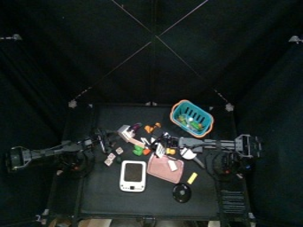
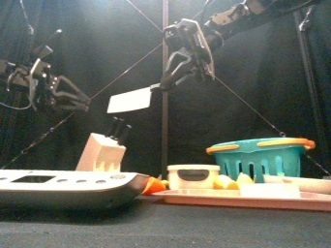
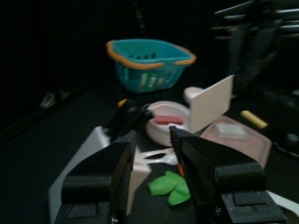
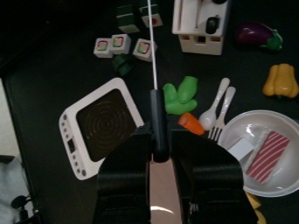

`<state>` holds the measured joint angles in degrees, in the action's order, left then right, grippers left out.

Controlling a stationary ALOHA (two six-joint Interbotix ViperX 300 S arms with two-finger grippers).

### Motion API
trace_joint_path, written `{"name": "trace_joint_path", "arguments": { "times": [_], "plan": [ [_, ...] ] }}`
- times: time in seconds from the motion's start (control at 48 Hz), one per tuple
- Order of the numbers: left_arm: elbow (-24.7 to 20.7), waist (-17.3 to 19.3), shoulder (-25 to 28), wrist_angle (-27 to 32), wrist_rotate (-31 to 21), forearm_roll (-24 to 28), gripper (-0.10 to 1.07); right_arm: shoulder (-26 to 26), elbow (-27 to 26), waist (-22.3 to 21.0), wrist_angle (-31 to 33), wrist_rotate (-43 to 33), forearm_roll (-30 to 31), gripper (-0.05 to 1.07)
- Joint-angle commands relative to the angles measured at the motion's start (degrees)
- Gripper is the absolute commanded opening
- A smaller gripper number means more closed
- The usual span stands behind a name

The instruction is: Place cleaver in knife holder

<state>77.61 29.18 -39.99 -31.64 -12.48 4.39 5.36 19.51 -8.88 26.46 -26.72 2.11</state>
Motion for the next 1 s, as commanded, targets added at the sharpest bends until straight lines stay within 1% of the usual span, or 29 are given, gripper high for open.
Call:
{"name": "trace_joint_path", "arguments": {
  "times": [0.0,0.042,0.125,0.208,0.271,0.396,0.521,0.708,0.979],
  "plan": [
    [-0.9,4.7,1.3,1.1,0.1,-2.5,0.76,-1.4,-4.8,-0.7,2.6,0.3,0.4,0.43],
    [-1.1,6.3,2.1,1.1,0.1,-3.7,0.76,-2.4,-5.7,-1.0,3.6,0.4,0.6,0.43],
    [-1.5,7.6,3.6,1.1,0.1,-5.3,0.74,-3.9,-7.2,-1.3,5.2,0.4,1.3,0.43],
    [-2.0,7.8,5.7,1.1,-0.1,-7.4,0.7,-5.0,-8.4,-1.5,5.9,0.4,2.1,0.43],
    [-2.9,8.0,8.2,1.1,0.0,-9.8,0.65,-5.4,-9.1,-1.5,6.1,0.4,2.5,0.43],
    [-5.0,8.0,13.6,1.1,0.1,-13.0,0.53,-5.9,-10.3,-1.6,6.3,0.4,3.1,0.43],
    [-6.9,7.6,18.5,1.1,0.0,-13.6,0.45,-6.2,-11.2,-1.8,7.4,0.3,3.0,0.43],
    [-8.9,6.5,24.2,1.1,0.0,-13.6,0.44,-6.9,-13.0,-2.1,11.3,0.3,3.2,0.43],
    [-10.8,2.6,27.9,1.1,0.0,-13.7,0.44,-8.3,-15.6,-2.5,13.9,0.4,3.2,0.43]
  ]
}}
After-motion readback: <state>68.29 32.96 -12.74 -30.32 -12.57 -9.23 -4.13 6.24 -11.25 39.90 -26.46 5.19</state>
